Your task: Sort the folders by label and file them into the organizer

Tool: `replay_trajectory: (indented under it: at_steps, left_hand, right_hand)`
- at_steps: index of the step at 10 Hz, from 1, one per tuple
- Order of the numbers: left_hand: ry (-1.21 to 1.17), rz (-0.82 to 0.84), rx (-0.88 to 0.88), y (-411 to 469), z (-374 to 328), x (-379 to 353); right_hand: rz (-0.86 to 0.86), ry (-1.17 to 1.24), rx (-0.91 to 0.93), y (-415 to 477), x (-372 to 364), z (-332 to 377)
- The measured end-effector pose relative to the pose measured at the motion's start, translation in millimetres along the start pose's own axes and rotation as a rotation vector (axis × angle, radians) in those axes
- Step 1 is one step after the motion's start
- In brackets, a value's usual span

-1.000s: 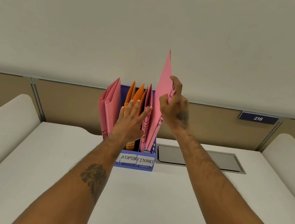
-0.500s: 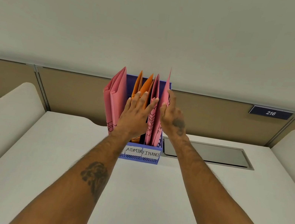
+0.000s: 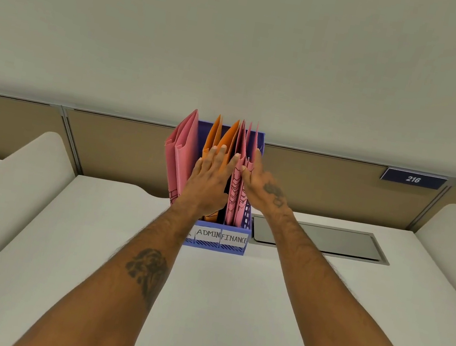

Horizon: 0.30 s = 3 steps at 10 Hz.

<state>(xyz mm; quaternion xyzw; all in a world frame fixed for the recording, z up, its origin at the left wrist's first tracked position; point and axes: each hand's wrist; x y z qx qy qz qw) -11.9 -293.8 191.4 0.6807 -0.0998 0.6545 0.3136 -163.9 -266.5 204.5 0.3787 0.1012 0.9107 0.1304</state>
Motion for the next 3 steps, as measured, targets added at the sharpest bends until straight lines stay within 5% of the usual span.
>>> replay_trajectory:
  at_steps: [3]
  left_hand:
    - [0.057,-0.025,0.026,-68,3,6]
  right_hand:
    - [0.02,-0.06,0.039,-79,8,2]
Point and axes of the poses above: each hand's wrist, its own y-axis towards the middle knuckle, its own x-axis out of the back of the hand, z = x × y, and after that the axes turned 14 degrees about y, right-handed
